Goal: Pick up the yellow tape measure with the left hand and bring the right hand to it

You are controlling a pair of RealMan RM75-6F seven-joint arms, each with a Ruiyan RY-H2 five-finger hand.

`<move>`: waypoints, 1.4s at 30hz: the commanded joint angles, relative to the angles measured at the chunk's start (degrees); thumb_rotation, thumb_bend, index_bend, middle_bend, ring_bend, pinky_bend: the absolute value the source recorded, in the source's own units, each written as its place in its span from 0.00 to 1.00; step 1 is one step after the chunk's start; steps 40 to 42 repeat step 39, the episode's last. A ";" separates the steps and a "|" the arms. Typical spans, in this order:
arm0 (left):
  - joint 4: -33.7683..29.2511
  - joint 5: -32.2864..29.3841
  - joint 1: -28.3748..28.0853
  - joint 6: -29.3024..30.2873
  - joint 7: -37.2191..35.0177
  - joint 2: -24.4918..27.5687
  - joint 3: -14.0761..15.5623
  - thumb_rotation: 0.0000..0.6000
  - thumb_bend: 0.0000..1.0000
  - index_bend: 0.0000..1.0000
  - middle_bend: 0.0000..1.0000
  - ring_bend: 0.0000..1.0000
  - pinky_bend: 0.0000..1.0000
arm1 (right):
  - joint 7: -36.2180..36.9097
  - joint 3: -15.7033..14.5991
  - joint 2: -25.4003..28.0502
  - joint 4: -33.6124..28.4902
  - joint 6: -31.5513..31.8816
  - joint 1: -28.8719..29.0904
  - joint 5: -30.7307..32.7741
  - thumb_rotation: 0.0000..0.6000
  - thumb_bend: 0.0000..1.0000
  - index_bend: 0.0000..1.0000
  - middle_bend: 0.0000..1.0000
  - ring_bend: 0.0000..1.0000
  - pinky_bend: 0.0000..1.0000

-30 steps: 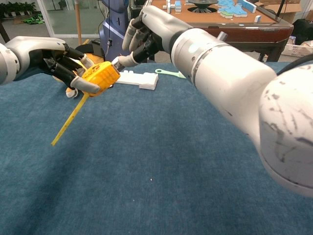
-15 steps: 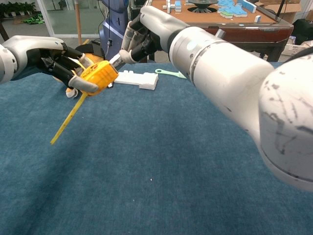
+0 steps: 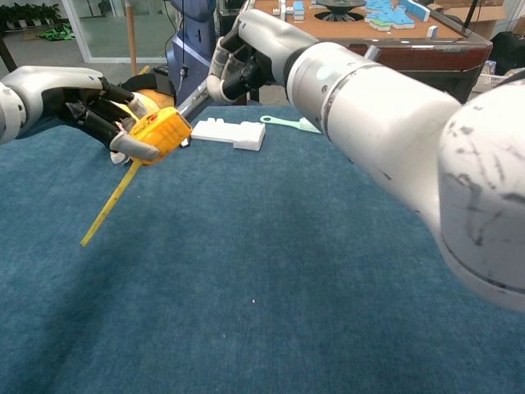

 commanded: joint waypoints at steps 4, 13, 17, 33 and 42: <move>1.58 1.23 1.00 -2.17 -1.46 0.87 1.28 1.00 0.13 0.48 0.51 0.40 0.27 | 1.42 0.22 3.17 -2.47 -0.70 -1.46 0.54 1.00 0.74 0.60 0.46 0.27 0.14; 4.78 5.94 3.61 -7.09 -5.66 2.39 4.44 1.00 0.13 0.48 0.51 0.40 0.27 | 4.58 0.40 11.72 -8.74 -1.54 -5.44 0.68 1.00 0.74 0.60 0.46 0.27 0.14; 6.46 7.49 4.68 -9.12 -7.50 2.91 5.71 1.00 0.13 0.49 0.51 0.40 0.27 | 6.18 0.40 16.30 -11.71 -1.77 -7.58 0.58 1.00 0.74 0.60 0.46 0.27 0.14; 9.26 9.26 7.52 -10.90 -8.67 3.12 9.79 1.00 0.13 0.50 0.51 0.40 0.27 | 16.04 -1.54 31.94 -19.33 -3.72 -16.42 -0.22 1.00 0.74 0.60 0.46 0.27 0.14; 9.25 9.26 7.48 -11.08 -8.30 2.67 9.93 1.00 0.13 0.50 0.51 0.40 0.27 | 17.99 -2.38 33.31 -19.83 -4.06 -16.96 -0.88 1.00 0.74 0.60 0.46 0.27 0.14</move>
